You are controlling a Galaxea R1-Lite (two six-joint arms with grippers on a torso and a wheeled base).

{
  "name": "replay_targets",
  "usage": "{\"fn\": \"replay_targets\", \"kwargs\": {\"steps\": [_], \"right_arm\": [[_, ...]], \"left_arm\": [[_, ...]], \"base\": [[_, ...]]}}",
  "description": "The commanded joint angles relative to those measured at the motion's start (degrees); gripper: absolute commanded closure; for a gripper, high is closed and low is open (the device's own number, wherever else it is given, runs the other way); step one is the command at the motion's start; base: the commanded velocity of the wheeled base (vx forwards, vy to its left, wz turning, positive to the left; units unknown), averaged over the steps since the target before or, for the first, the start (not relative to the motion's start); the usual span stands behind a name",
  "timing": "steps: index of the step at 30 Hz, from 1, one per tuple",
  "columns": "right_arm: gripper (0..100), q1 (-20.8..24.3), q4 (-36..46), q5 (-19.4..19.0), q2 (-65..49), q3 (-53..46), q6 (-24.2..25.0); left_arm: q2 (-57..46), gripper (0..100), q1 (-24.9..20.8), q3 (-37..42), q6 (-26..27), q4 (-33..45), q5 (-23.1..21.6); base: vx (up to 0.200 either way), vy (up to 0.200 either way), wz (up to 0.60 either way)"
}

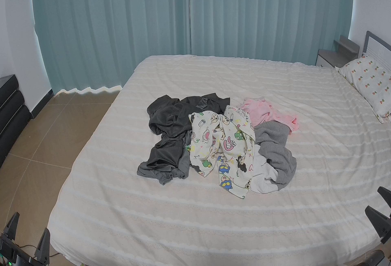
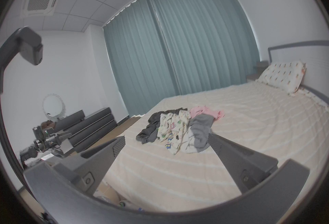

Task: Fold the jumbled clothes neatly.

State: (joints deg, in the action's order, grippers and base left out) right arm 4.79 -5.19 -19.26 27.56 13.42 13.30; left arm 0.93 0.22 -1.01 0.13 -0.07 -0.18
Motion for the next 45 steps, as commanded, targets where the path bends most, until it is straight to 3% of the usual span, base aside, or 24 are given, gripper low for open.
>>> {"fn": "replay_targets", "kwargs": {"steps": [1,9,13,21,27,34,45], "right_arm": [[0,12.0,-19.8,-4.3,46.7,3.7,10.4],[0,15.8,-36.0,-1.9,75.2,12.2,20.4],[0,17.4,-37.3,1.1,84.2,17.5,21.9],[0,21.6,-37.2,8.8,100.9,33.7,29.7],[0,21.8,-36.5,16.6,112.9,46.2,29.8],[0,22.3,-32.2,17.3,117.2,52.8,29.9],[0,22.2,-27.2,21.1,117.7,54.5,29.8]], "left_arm": [[-0.9,0,0.0,1.0,0.0,0.0,0.0],[-0.9,0,0.0,1.0,0.1,0.0,0.0],[-0.9,0,0.0,1.0,0.1,0.0,0.0],[-0.9,0,0.0,1.0,0.0,0.0,0.0],[-0.9,0,0.0,1.0,0.1,0.0,0.0],[-0.9,0,0.0,1.0,0.1,0.0,0.0],[-0.9,0,0.0,1.0,0.0,0.0,0.0]], "base": [[0.0,0.0,0.0],[0.0,0.0,0.0],[0.0,0.0,0.0],[0.0,0.0,0.0],[0.0,0.0,0.0],[0.0,0.0,0.0],[0.0,0.0,0.0]]}}
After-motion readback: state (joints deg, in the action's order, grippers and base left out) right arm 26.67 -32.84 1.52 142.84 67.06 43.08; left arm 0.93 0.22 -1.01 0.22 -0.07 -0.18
